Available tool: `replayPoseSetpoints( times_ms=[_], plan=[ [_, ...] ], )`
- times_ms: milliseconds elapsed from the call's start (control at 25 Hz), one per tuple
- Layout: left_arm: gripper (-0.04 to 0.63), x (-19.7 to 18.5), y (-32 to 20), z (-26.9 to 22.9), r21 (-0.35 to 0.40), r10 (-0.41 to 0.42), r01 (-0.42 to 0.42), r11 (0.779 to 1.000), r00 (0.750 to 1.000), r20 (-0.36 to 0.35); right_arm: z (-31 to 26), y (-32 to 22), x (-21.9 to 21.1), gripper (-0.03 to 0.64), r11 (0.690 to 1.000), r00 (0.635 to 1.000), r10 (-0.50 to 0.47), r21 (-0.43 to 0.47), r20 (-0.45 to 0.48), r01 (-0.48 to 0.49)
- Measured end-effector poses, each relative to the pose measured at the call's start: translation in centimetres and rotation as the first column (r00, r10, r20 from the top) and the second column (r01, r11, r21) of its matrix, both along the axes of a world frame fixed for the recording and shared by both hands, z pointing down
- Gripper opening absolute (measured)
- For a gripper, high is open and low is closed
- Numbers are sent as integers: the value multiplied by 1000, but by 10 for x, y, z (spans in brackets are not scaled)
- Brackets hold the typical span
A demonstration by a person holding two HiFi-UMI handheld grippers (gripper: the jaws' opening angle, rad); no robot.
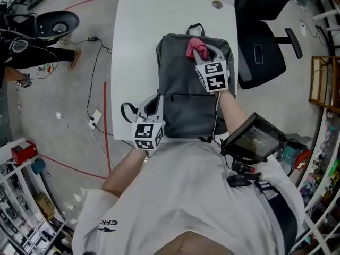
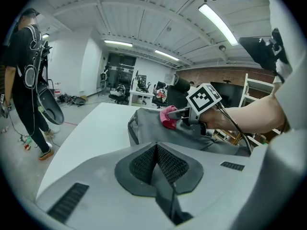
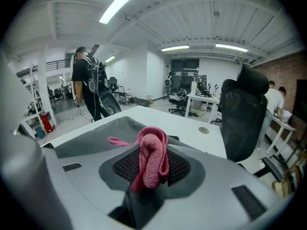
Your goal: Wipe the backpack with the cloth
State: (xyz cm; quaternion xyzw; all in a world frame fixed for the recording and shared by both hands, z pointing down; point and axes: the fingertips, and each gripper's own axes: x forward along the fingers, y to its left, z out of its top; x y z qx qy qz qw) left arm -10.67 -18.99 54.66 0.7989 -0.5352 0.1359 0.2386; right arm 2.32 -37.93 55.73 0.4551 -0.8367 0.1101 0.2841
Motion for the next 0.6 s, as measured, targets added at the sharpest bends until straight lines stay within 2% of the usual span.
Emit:
replayPoseSetpoints(
  times_ms=[200,360,600],
  plan=[
    [3,-3,-4,6,-13,27,-27,1000,1000,-3,6,-6,51,129,994,992,108,-6,-59,-108],
    [3,13,-13,15,-24,38,-38,999,999,-1,11,-17,102,129,982,980,186,-4,-75,-187],
    [3,9,-12,17,-29,32,-32,999,999,-4,6,-16,95,129,980,979,199,-9,-50,-199]
  ],
)
